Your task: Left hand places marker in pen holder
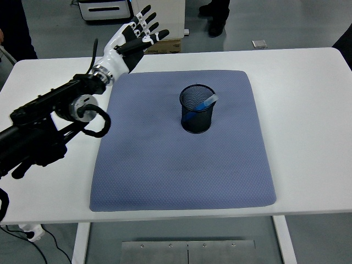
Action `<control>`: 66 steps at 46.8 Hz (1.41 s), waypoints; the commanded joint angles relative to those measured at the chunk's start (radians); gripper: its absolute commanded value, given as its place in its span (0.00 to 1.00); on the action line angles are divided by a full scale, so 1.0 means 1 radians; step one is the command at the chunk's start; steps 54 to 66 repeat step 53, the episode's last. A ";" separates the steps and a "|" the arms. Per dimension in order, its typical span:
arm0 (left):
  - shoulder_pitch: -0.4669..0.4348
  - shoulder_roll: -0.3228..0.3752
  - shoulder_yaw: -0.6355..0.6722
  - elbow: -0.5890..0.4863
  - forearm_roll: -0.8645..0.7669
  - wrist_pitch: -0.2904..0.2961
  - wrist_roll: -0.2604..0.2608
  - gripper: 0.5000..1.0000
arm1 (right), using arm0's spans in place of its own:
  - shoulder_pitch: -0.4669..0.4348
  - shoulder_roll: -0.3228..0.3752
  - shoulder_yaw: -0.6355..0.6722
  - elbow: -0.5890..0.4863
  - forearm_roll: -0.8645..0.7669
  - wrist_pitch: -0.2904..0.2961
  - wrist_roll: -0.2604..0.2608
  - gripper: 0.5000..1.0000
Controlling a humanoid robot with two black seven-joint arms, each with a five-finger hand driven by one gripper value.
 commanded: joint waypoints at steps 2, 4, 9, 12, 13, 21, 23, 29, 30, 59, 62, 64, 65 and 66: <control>0.070 0.030 -0.047 -0.001 0.002 -0.004 -0.001 1.00 | -0.001 0.000 0.000 0.000 0.000 0.000 0.001 1.00; 0.090 0.039 -0.055 -0.001 0.000 -0.006 0.001 1.00 | -0.001 0.000 0.000 0.000 0.000 0.000 -0.001 1.00; 0.143 0.050 -0.075 0.001 -0.015 -0.003 -0.001 1.00 | -0.001 0.000 0.000 0.000 0.000 0.000 0.001 1.00; 0.182 0.062 -0.104 0.001 -0.044 -0.003 -0.001 1.00 | -0.001 0.000 0.000 0.000 0.000 0.000 -0.001 1.00; 0.194 0.070 -0.111 0.001 -0.050 -0.003 -0.001 1.00 | -0.001 0.000 0.000 0.000 0.000 0.000 -0.001 1.00; 0.249 0.110 -0.133 0.001 -0.058 -0.007 -0.002 1.00 | -0.001 0.000 0.000 0.000 0.000 0.000 0.001 1.00; 0.249 0.116 -0.134 0.001 -0.060 -0.007 -0.004 1.00 | -0.001 0.000 0.000 0.000 0.000 0.000 -0.001 1.00; 0.251 0.145 -0.142 0.001 -0.060 -0.007 -0.005 1.00 | -0.001 0.000 0.000 0.000 0.000 0.000 -0.001 1.00; 0.251 0.149 -0.147 0.001 -0.060 -0.009 -0.005 1.00 | -0.001 0.000 0.000 0.000 0.000 0.000 -0.001 1.00; 0.303 0.235 -0.177 0.001 -0.100 -0.078 -0.007 1.00 | 0.004 0.000 0.002 0.006 0.003 0.003 -0.001 1.00; 0.303 0.235 -0.177 0.001 -0.100 -0.078 -0.007 1.00 | 0.004 0.000 0.002 0.006 0.003 0.003 -0.001 1.00; 0.303 0.235 -0.177 0.001 -0.100 -0.078 -0.007 1.00 | 0.004 0.000 0.002 0.006 0.003 0.003 -0.001 1.00; 0.303 0.235 -0.177 0.001 -0.100 -0.078 -0.007 1.00 | 0.004 0.000 0.002 0.006 0.003 0.003 -0.001 1.00; 0.303 0.235 -0.177 0.001 -0.100 -0.078 -0.007 1.00 | 0.004 0.000 0.002 0.006 0.003 0.003 -0.001 1.00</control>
